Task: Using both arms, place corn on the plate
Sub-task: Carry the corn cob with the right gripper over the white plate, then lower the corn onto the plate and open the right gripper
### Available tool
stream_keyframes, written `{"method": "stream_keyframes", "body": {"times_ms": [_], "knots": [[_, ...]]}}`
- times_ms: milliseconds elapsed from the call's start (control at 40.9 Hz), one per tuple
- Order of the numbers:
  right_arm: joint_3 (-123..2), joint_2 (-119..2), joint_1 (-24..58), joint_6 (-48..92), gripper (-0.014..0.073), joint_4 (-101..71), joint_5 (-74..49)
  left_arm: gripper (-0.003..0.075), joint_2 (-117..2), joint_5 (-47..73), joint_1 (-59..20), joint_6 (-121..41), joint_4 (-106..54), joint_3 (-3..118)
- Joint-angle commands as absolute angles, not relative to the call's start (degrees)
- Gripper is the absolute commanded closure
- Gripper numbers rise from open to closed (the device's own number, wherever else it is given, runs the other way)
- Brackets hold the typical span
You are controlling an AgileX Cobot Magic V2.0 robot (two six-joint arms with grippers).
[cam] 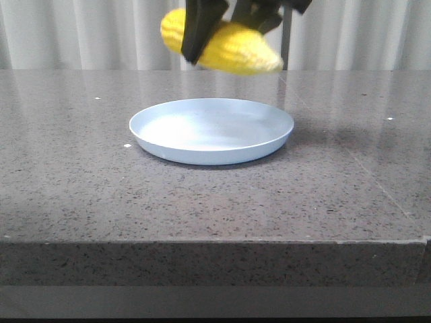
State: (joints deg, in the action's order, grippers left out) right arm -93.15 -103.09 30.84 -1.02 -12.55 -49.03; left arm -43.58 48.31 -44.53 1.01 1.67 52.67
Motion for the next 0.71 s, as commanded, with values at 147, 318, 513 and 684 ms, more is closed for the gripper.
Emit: {"method": "stream_keyframes", "body": {"times_ms": [147,318,513,684], "knots": [[-95.01,-106.04,30.81,-1.17,0.03,-12.86,-42.51,0.0283,-43.45,43.67,-44.98,1.6,1.64,54.21],[-95.01,-107.51,30.81,-1.17,0.0114,-12.86,-42.9,0.0283,-43.45,43.67,-44.98,1.6,1.64,54.21],[-95.34,-106.25,30.75,-1.17,-0.0051,-12.3,-43.77,0.0283,-43.45,43.67,-44.98,1.6,1.64,54.21],[-95.75,-101.53,30.75,-1.04,-0.0051,-11.61,-44.95,0.0283,-43.45,43.67,-44.98,1.6,1.64,54.21]]}}
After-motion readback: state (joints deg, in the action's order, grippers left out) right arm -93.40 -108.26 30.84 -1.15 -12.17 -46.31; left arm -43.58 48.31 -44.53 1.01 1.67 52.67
